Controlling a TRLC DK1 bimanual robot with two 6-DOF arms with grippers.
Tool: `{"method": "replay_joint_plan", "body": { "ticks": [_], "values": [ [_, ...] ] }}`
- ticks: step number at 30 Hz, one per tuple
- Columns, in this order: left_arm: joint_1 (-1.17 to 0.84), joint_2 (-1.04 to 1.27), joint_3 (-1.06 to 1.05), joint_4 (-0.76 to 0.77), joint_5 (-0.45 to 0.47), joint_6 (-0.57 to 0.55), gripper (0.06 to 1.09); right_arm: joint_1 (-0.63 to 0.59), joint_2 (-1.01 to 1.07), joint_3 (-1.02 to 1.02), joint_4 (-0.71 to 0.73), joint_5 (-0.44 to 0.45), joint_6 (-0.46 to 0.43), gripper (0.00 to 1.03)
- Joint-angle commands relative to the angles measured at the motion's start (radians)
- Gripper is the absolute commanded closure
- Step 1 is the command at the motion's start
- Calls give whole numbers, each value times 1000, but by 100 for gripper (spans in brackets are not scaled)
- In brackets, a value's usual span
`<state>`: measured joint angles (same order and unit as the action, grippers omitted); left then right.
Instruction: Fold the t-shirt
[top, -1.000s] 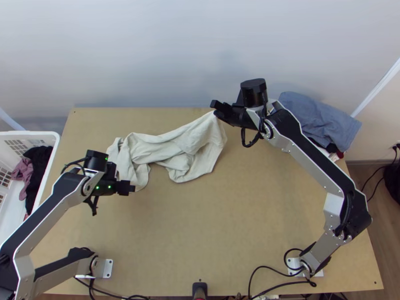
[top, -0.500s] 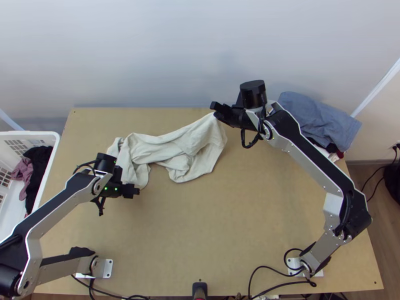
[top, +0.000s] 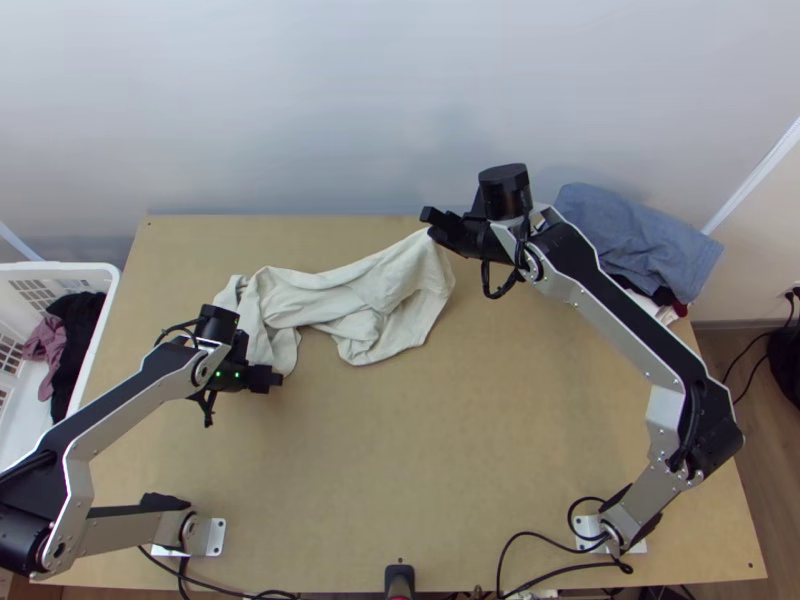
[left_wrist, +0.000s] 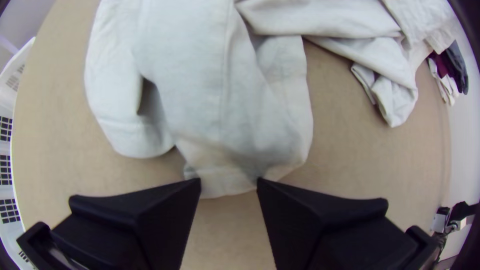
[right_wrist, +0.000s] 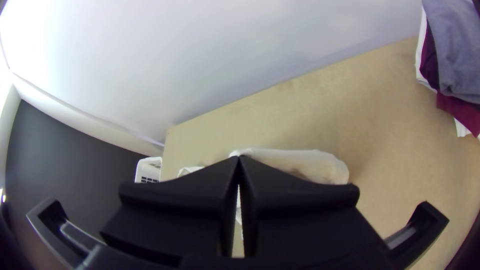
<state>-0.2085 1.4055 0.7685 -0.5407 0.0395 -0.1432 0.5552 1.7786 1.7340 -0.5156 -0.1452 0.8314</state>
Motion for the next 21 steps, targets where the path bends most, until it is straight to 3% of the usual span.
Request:
{"method": "replay_joint_plan", "body": {
  "ticks": [1, 4, 15, 21],
  "values": [
    [-6, 39, -37, 45, -4, -24, 75, -5, 1, -16, 9, 12, -14, 100],
    [-6, 35, -44, 65, -4, -24, 104, -5, -5, -19, 9, 12, -18, 100],
    [130, -66, 52, 15, -13, -18, 104, -47, -34, -25, 11, 26, -34, 100],
    [199, -158, 224, -15, -102, -1, 104, -87, -76, -48, 9, 105, -179, 100]
  ]
}}
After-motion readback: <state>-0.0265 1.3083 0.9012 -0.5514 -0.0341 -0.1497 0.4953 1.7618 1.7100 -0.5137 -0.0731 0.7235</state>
